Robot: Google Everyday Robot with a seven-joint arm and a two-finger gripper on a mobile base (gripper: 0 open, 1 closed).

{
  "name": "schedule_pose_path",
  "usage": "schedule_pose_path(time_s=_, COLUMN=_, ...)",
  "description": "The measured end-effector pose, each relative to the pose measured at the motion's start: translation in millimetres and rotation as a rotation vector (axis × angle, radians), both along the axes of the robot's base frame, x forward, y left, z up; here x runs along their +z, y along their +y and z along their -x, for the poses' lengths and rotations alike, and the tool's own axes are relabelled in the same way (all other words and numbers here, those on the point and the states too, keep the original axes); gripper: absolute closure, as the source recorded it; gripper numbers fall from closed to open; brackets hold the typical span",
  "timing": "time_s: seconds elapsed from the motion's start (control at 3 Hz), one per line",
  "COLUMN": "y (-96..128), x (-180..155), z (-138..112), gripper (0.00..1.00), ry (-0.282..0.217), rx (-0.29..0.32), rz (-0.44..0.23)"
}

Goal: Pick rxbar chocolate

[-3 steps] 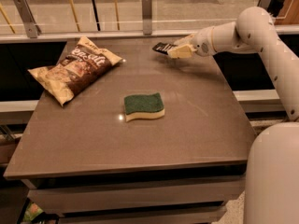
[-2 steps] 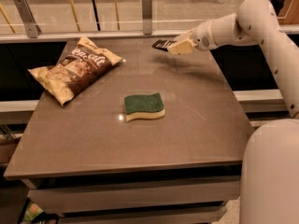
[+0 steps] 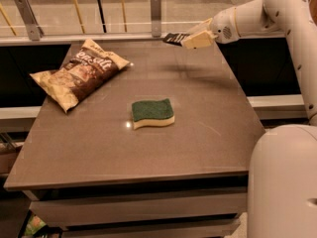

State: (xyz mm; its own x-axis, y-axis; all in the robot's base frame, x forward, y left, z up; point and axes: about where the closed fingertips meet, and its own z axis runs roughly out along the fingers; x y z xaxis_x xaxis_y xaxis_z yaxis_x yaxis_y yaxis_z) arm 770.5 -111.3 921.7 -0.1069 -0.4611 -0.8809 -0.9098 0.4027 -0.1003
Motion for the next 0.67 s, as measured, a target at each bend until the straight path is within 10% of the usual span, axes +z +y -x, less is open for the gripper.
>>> schedule_pose_path(time_s=0.67, y=-9, x=41, z=23, gripper=1.00, ry=-0.068, rx=0.030, rz=0.003)
